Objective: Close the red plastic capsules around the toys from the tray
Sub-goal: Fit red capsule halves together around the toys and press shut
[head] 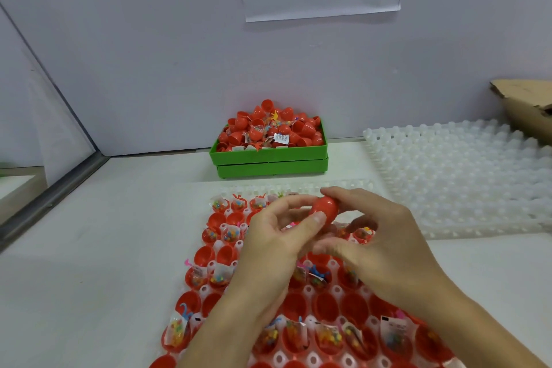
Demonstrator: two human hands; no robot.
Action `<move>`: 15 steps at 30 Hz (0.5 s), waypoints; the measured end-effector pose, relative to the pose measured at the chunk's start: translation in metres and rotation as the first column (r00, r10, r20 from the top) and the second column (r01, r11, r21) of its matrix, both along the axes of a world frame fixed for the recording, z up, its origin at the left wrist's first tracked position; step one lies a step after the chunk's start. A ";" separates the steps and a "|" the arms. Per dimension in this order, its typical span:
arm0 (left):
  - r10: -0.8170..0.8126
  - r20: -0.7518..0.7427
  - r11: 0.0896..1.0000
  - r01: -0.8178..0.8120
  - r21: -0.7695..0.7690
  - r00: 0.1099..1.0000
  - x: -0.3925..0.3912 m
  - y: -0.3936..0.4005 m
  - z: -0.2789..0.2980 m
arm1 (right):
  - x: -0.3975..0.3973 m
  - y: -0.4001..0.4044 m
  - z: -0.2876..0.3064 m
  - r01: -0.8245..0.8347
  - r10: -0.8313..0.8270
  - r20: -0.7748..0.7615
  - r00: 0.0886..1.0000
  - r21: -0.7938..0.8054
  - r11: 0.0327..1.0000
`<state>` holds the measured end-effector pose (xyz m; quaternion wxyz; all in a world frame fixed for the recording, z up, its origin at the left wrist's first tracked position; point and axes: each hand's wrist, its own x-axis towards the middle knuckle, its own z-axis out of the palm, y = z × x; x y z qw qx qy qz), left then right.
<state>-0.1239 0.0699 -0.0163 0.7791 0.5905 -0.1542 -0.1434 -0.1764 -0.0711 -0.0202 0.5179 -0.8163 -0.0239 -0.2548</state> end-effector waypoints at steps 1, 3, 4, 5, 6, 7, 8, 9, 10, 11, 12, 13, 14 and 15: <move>-0.003 -0.044 0.999 0.001 -0.042 0.999 0.001 0.000 0.001 | 0.000 -0.002 0.000 -0.017 0.017 -0.004 1.000 0.026 1.000; -0.014 -0.091 0.997 0.007 -0.075 0.996 0.003 0.001 0.001 | 0.001 -0.004 0.002 -0.053 0.054 -0.003 0.999 0.075 0.996; -0.021 -0.099 0.997 0.013 -0.080 0.995 0.004 0.002 0.001 | 0.001 -0.005 0.002 -0.070 0.069 0.006 0.998 0.091 0.993; -0.025 -0.101 0.996 0.016 -0.084 0.995 0.004 0.002 0.001 | 0.001 -0.005 0.002 -0.078 0.077 0.019 0.997 0.107 0.991; -0.028 -0.102 0.996 0.019 -0.088 0.994 0.004 0.001 0.001 | 0.001 -0.005 0.003 -0.081 0.078 0.028 0.997 0.127 0.989; -0.032 -0.100 0.996 0.023 -0.090 0.994 0.004 0.001 0.000 | 0.002 -0.005 0.003 -0.079 0.075 0.031 0.997 0.147 0.986; -0.036 -0.099 0.996 0.027 -0.090 0.994 0.004 0.001 0.000 | 0.002 -0.005 0.002 -0.074 0.070 0.030 0.997 0.162 0.984; -0.039 -0.094 0.996 0.030 -0.087 0.995 0.004 0.000 0.000 | 0.002 -0.005 0.002 -0.067 0.063 0.029 0.998 0.168 0.983; -0.037 -0.085 0.996 0.030 -0.084 0.996 0.005 0.000 -0.001 | 0.003 -0.005 0.001 -0.057 0.053 0.029 0.998 0.172 0.984; -0.030 -0.073 0.997 0.025 -0.074 0.997 0.005 0.000 -0.001 | 0.003 -0.005 0.000 -0.049 0.044 0.031 0.999 0.178 0.983; -0.019 -0.052 0.998 0.016 -0.057 0.998 0.005 0.000 -0.001 | 0.003 -0.005 0.000 -0.052 0.046 0.036 0.998 0.189 0.981; -0.005 -0.023 1.000 0.004 -0.029 1.000 0.005 0.001 0.000 | 0.003 -0.005 -0.001 -0.070 0.063 0.043 0.997 0.187 0.980; 0.007 0.014 1.000 -0.007 0.005 1.000 0.005 0.001 0.000 | 0.002 -0.005 -0.001 -0.094 0.087 0.053 0.995 0.151 0.984; 0.017 0.059 0.999 -0.020 0.048 0.998 0.005 0.001 0.000 | 0.002 -0.005 0.000 -0.114 0.109 0.066 0.992 0.081 0.990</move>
